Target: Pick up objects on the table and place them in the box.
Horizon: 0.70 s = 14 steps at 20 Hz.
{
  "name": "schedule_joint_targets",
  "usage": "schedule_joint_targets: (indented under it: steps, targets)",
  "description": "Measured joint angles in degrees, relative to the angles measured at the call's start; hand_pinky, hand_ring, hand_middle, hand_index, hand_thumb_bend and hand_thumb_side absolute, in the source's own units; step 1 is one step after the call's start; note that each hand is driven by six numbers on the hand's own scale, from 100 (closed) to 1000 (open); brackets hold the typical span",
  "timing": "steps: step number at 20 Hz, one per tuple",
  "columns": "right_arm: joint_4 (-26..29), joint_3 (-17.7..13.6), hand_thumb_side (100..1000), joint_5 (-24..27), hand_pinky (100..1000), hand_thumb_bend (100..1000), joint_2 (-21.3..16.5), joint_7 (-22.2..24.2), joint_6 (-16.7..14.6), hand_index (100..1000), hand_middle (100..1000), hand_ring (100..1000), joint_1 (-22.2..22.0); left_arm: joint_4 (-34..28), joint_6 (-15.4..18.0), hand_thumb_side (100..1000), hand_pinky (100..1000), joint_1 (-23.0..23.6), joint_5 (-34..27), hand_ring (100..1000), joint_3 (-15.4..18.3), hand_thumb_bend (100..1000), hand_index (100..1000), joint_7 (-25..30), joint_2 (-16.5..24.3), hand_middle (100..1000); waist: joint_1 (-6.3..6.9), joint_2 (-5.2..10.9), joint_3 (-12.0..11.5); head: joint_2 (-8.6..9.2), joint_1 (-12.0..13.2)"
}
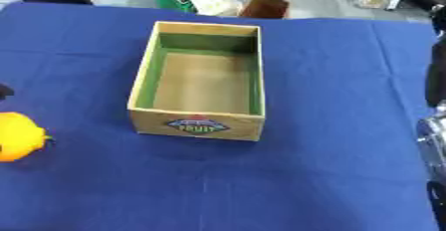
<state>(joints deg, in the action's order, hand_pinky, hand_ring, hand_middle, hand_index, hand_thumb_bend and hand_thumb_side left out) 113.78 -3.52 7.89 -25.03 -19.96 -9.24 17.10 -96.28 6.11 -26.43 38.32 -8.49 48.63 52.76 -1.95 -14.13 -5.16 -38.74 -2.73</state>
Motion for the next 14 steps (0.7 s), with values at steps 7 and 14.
schedule_joint_targets:
  steps: [7, 14]
  targets:
    - [0.0, 0.01, 1000, 0.0, 754, 100, 0.02, 0.01, 0.01, 788, 679, 735, 0.0, 1.15, 2.52, 839, 666, -0.07, 5.95, 770, -2.0, 804, 909, 0.69, -1.99, 785, -0.04, -0.07, 0.18, 0.01, -0.14]
    - [0.0, 0.02, 1000, 0.0, 755, 100, 0.03, 0.02, 0.02, 789, 679, 735, 0.0, 2.69, 4.37, 825, 653, -0.23, 10.59, 770, -2.67, 815, 899, 0.73, -2.85, 793, -0.03, -0.18, 0.23, 0.01, 0.01]
